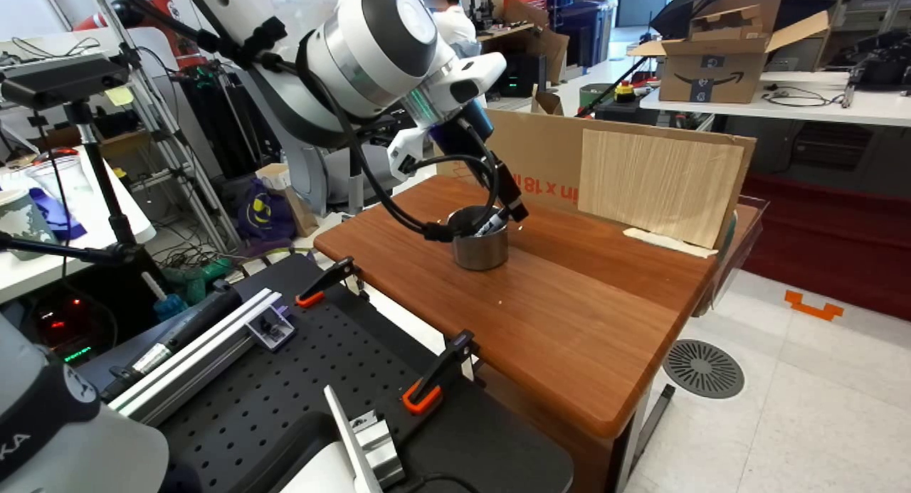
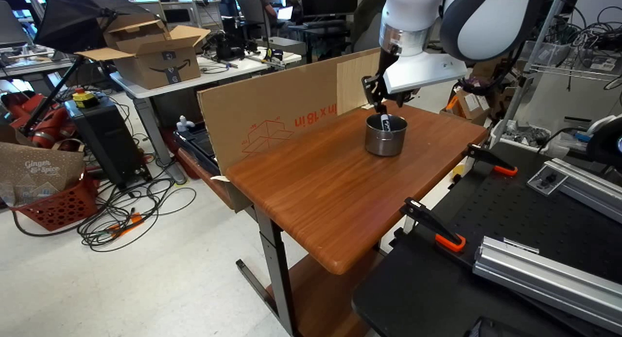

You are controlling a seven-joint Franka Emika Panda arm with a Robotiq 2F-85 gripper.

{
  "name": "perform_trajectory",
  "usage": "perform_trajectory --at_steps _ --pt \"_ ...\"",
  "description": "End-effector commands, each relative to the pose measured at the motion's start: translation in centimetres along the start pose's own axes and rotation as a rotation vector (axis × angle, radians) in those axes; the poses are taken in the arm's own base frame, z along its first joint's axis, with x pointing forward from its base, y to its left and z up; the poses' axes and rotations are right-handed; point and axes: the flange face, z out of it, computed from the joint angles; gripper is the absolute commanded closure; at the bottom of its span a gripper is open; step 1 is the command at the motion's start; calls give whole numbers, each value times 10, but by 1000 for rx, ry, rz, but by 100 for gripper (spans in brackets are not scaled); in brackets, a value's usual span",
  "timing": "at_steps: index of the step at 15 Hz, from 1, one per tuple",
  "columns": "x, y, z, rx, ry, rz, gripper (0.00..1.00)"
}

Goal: Put the marker in the silver pot

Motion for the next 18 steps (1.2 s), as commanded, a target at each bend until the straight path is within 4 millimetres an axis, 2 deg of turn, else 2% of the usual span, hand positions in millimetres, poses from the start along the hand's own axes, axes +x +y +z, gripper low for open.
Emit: perform_trajectory --at_steps 1,2,3,11,18 --pt "2 1 2 19 8 12 12" --pt "2 1 2 19 8 13 3" --pt "2 1 1 19 7 13 0" --pt "5 2 -6 29 5 19 0" --pt "14 0 -48 100 32 19 0"
